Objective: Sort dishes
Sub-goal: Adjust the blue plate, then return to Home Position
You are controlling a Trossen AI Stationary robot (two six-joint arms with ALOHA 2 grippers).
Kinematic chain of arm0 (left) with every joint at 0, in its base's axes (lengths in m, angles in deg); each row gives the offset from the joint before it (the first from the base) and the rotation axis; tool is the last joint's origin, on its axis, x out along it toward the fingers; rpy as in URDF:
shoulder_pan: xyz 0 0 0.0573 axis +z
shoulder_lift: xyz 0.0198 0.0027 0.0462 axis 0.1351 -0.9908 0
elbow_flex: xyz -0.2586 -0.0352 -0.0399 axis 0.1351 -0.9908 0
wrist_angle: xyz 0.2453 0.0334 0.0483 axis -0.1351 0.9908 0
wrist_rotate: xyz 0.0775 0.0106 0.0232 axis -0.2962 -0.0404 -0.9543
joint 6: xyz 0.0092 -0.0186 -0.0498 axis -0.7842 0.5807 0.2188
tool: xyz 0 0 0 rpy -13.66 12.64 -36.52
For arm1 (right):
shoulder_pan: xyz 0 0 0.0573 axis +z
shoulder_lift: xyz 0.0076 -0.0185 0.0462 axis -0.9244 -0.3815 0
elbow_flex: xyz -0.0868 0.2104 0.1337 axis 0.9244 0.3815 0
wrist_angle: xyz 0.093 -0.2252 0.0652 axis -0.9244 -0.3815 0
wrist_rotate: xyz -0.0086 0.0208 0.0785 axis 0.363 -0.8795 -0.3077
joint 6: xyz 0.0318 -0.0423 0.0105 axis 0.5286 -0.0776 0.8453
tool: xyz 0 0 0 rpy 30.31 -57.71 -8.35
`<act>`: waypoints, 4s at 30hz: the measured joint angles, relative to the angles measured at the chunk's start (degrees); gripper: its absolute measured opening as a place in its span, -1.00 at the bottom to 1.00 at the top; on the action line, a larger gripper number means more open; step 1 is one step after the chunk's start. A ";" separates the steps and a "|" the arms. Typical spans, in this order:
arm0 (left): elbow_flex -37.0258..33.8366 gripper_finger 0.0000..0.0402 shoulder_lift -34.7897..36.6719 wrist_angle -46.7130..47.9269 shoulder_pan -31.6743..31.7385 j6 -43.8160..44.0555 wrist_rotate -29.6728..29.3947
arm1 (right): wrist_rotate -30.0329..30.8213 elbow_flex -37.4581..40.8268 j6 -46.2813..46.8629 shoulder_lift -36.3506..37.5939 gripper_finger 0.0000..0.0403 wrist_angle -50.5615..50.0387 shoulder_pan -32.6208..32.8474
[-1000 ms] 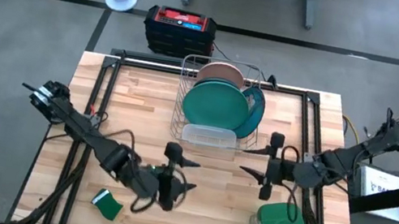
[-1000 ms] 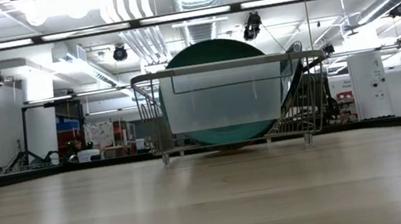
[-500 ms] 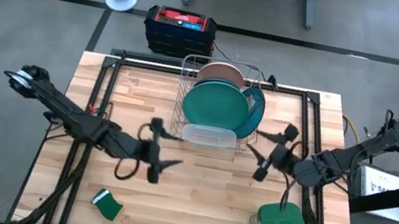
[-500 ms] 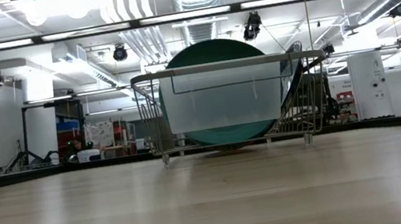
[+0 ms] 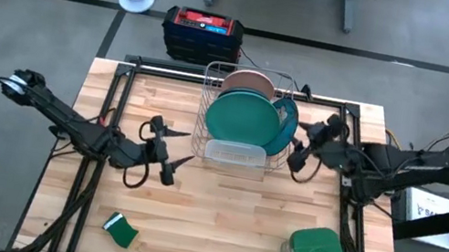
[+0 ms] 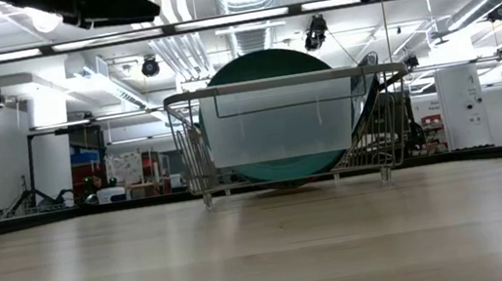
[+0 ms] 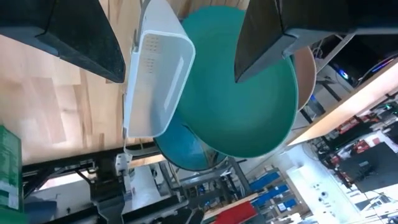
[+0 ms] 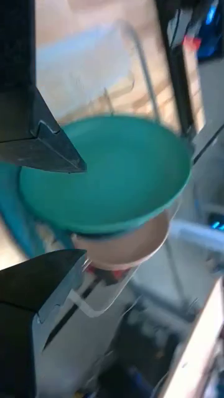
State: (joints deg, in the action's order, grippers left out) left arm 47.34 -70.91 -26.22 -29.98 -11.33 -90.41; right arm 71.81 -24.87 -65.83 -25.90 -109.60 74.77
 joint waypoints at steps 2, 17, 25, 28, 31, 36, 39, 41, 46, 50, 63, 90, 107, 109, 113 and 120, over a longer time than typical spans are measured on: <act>-0.29 0.44 0.04 0.05 0.00 0.00 -0.02 | -0.12 -0.94 1.87 -0.37 0.04 -2.89 -1.06; -0.86 0.44 -0.14 0.20 0.00 0.00 -2.84 | -10.49 -1.35 11.49 -2.96 0.32 -6.40 -7.85; -0.86 0.44 -0.28 0.57 0.00 0.17 -3.19 | -11.40 -1.35 13.37 -6.42 0.29 -8.62 -15.44; -0.86 0.44 -0.28 0.57 0.00 0.20 -3.19 | -14.70 -1.35 13.37 -8.27 0.24 -8.58 -18.49; -0.86 0.44 -0.31 0.57 0.00 0.20 -3.19 | -17.60 -1.35 13.37 -10.36 0.21 -8.58 -20.96; -0.86 0.44 -0.31 0.57 0.00 0.22 -3.17 | -20.75 -1.90 13.37 -13.09 0.14 -8.46 -23.24; -0.86 0.44 -0.31 0.58 0.00 0.21 -3.17 | -20.99 -3.14 13.66 -14.36 0.07 -8.55 -23.55; -0.86 0.44 -0.31 0.65 0.00 0.20 -3.17 | -21.00 -4.31 13.71 -15.26 0.02 -8.50 -23.55; -0.86 0.44 -0.31 1.07 0.00 -0.02 -3.17 | -20.73 -7.17 13.77 -17.81 -0.10 -9.01 -23.55; -0.86 0.44 -0.31 1.46 0.00 -0.04 -3.17 | -20.46 -9.27 13.75 -19.62 -0.17 -13.08 -23.53; -0.86 0.44 -0.31 0.94 0.19 -0.02 -0.10 | -20.81 -9.74 13.74 -15.88 0.04 -17.71 -23.20; -10.54 0.44 -3.92 -32.82 14.37 -9.30 36.96 | -13.44 21.52 -33.49 2.93 -0.05 59.68 17.40; -8.54 0.36 8.60 -10.44 16.61 -8.94 31.98 | -26.56 36.64 -45.37 24.85 -0.28 63.56 11.39; -9.07 0.34 9.90 -10.31 16.61 -8.02 31.98 | -26.88 39.40 -46.15 25.13 -0.32 66.79 10.33; -9.07 0.31 10.53 -10.36 16.61 -7.54 31.86 | -26.95 43.07 -46.82 24.98 -0.40 73.07 6.01; -8.96 0.27 9.70 -10.34 16.59 -6.06 29.50 | -30.39 47.18 -46.14 25.28 -0.57 76.42 0.38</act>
State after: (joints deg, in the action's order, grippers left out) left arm 38.38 -61.20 -36.56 -13.39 -17.39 -60.90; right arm 41.43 22.31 -111.97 -0.62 -33.17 75.14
